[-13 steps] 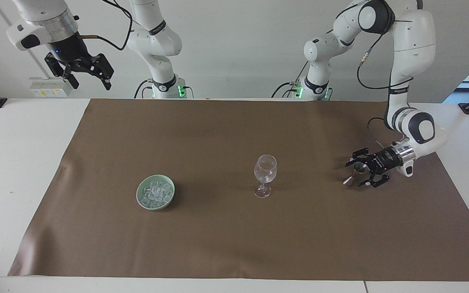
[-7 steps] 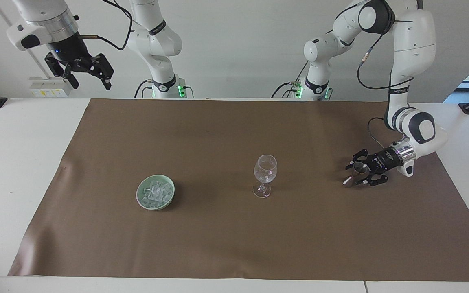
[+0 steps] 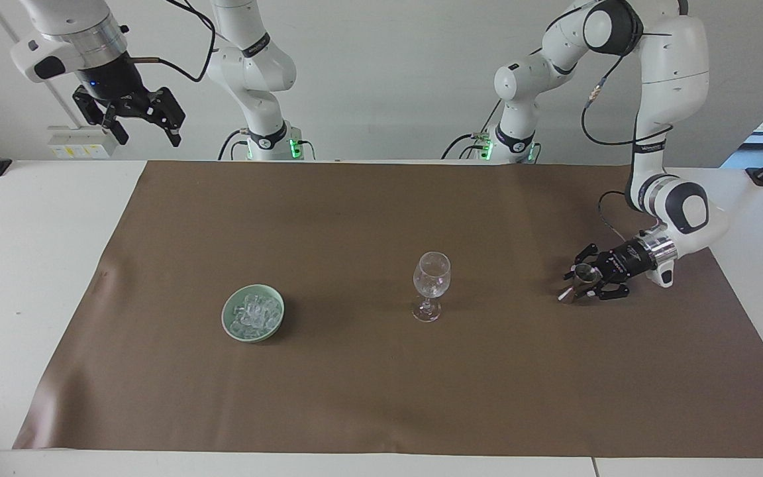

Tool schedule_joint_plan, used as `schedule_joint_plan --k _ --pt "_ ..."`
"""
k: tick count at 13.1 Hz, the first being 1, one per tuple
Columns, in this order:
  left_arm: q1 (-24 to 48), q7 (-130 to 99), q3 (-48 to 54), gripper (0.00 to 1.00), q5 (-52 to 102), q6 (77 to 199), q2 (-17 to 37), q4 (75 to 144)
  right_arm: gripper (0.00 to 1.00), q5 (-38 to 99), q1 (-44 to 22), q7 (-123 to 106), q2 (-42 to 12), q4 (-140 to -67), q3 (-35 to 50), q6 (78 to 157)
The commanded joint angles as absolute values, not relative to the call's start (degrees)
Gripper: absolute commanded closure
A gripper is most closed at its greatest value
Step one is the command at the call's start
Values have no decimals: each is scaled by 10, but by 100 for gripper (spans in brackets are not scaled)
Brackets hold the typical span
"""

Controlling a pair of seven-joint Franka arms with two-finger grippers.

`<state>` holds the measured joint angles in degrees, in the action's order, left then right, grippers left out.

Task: Pour wine and add ice with both arms
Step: 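Lift the silver cup off the table with the left gripper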

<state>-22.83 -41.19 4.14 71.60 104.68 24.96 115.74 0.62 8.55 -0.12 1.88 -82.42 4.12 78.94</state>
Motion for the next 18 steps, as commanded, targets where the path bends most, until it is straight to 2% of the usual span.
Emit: schedule_joint_plan --k 1,4,7,14,18 --pt "-229 -404 39 60 729 1042 241 1170 0 14 89 -9 28 -836 42 793" --pt "-229 -404 39 75 734 1042 240 1171 0 14 88 -9 28 -836 42 793" --pt "-229 -404 39 100 735 1042 240 1172 0 14 89 -9 28 -835 42 793" --pt "-225 -406 40 100 744 1017 240 1167 0 14 89 -9 28 -836 42 793" --pt "-209 -413 40 100 744 1022 216 1165 0 14 89 -9 28 -836 42 793"
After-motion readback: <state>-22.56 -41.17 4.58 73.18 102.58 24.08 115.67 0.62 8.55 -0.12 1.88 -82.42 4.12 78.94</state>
